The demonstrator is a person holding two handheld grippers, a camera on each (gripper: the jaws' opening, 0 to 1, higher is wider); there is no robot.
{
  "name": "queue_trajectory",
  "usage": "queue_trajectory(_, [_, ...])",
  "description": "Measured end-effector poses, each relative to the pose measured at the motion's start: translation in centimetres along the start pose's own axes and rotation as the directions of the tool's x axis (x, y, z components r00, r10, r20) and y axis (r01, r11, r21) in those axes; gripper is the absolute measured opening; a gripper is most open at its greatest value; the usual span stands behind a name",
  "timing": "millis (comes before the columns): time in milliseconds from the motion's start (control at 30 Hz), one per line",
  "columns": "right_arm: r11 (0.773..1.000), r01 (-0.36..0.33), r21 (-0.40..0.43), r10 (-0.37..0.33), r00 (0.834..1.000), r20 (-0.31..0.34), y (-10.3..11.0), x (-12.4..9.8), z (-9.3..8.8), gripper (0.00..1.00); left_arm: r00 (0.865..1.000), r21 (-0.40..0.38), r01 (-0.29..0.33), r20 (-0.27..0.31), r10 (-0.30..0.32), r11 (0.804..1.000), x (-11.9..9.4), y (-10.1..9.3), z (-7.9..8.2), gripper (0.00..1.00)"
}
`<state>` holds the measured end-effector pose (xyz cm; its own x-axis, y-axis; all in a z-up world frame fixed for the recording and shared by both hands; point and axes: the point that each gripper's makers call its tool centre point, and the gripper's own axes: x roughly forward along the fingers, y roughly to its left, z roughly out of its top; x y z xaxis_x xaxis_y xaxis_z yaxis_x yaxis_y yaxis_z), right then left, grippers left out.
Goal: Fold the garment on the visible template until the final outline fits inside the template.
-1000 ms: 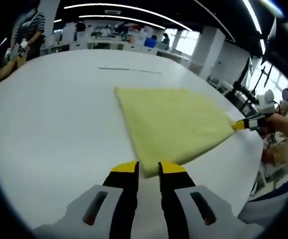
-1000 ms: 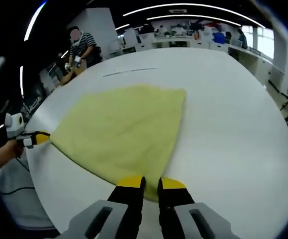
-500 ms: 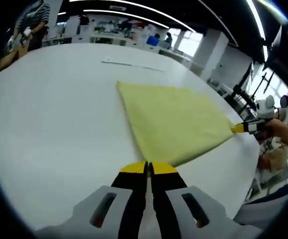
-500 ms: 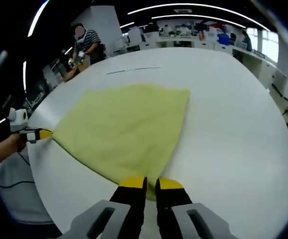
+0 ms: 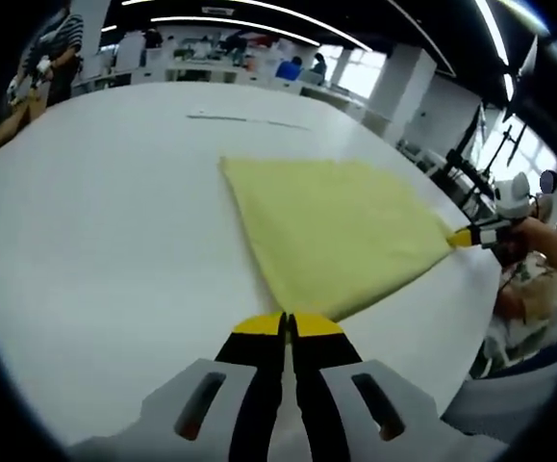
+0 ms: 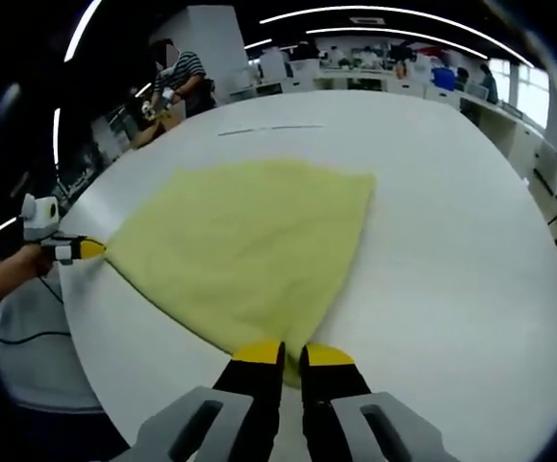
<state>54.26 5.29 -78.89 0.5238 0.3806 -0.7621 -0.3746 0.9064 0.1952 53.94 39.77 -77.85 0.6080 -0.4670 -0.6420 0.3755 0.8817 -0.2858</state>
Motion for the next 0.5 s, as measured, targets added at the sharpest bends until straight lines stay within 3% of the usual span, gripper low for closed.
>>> queue_trajectory(267, [1.0,0.005,0.018,-0.006,1.0,0.008,-0.1,0.0,0.1,0.06,1.0,0.024,-0.005,-0.006,0.005,1.0,-0.2,0.0,0.1,0.02])
queue_trajectory(400, [1.0,-0.003,0.005,0.003,1.0,0.011,0.0,-0.2,0.2,0.11,1.0,0.036,-0.009,0.027,0.008,0.999,-0.6,0.1,0.7,0.16])
queue_trajectory(500, [1.0,-0.013,-0.008,0.013,1.0,0.024,0.3,-0.4,0.4,0.25,0.999,0.051,-0.007,0.045,0.004,0.999,-0.9,-0.2,1.1,0.26])
